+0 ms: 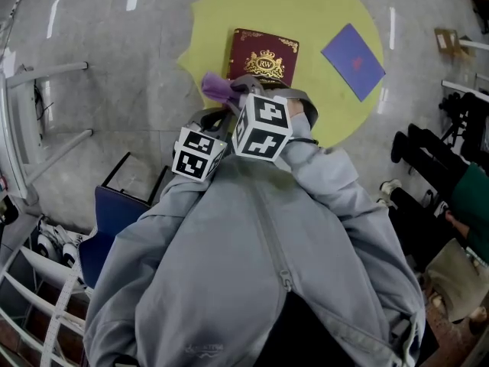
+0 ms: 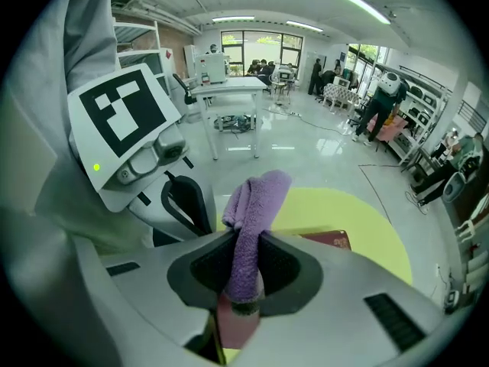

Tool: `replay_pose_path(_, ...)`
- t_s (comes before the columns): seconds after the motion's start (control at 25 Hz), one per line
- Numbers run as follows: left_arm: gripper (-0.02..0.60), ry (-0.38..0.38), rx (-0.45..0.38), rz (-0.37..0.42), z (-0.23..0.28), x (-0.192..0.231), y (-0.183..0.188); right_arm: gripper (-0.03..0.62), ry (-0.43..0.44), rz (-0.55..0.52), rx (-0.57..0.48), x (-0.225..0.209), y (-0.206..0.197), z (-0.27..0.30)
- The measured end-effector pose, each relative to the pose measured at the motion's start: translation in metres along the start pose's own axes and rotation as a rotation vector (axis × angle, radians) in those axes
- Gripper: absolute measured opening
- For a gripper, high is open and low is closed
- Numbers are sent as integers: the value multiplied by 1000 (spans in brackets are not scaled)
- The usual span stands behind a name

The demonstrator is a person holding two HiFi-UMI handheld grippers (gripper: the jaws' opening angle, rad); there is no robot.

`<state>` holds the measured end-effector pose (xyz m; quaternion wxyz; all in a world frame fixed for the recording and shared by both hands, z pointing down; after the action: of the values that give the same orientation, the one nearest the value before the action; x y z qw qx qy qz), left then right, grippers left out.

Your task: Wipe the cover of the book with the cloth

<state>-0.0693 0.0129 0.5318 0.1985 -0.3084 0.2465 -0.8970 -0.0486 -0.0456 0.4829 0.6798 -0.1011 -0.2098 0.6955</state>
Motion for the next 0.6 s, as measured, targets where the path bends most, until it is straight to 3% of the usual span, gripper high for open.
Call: replay_pose_path(0.6, 17, 9, 2, -10, 1, 2, 0, 84, 55, 2, 22, 3, -9, 26)
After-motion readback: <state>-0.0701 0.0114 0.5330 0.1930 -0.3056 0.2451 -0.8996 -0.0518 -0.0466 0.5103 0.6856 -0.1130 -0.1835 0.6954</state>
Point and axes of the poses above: the fingertips, and each gripper's own axes: z forward along the fingers, x to its left, y out of its top, the point moved 4 cm from there along -z, backward along the fingers, and after that the axes turned 8 degrees about -y, right-handed, at the moved point
